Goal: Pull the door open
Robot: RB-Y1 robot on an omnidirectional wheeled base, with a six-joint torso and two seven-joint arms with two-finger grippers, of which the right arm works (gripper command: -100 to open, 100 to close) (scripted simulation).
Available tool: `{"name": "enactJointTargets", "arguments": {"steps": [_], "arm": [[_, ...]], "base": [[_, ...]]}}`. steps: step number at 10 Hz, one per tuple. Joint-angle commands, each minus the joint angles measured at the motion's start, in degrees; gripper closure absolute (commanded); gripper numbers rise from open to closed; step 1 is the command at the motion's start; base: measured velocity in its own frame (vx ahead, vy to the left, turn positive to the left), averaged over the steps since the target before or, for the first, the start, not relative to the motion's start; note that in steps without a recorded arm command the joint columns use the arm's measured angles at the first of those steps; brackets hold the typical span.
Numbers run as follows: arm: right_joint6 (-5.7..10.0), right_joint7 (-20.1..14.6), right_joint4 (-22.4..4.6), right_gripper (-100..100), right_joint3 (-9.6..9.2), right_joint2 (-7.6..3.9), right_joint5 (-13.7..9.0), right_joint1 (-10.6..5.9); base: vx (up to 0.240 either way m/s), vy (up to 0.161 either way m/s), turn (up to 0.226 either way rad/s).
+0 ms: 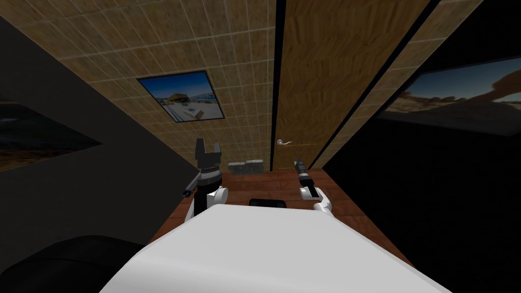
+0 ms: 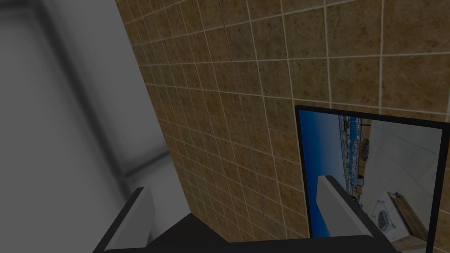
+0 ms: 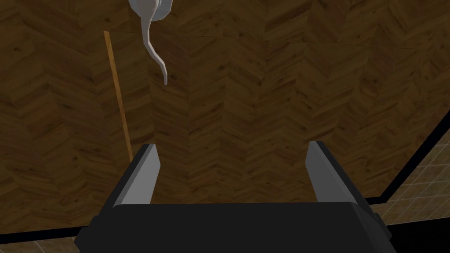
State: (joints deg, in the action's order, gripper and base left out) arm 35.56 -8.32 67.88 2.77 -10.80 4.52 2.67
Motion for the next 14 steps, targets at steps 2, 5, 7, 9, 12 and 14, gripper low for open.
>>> {"name": "enactJointTargets", "arguments": {"steps": [2,5,7,9,12,14], "arm": [[0.3,-0.83,-3.13,-100,0.28,-0.55,0.44,-1.46],[0.73,-1.56,-6.58,-100,0.57,-1.0,0.92,-3.02],[1.15,-2.28,-9.96,-100,0.86,-1.44,1.39,-4.54],[1.4,-2.7,-11.92,-100,1.02,-1.68,1.66,-5.42],[1.97,-3.67,-16.48,-100,1.41,-2.23,2.3,-7.48],[2.25,-4.16,-18.8,-100,1.6,-2.5,2.62,-8.52]], "base": [[0.107,0.006,0.022],[0.096,0.011,0.021],[0.126,0.0,0.032],[0.112,0.012,0.016],[0.126,0.007,0.025],[0.11,0.005,0.024]]}}
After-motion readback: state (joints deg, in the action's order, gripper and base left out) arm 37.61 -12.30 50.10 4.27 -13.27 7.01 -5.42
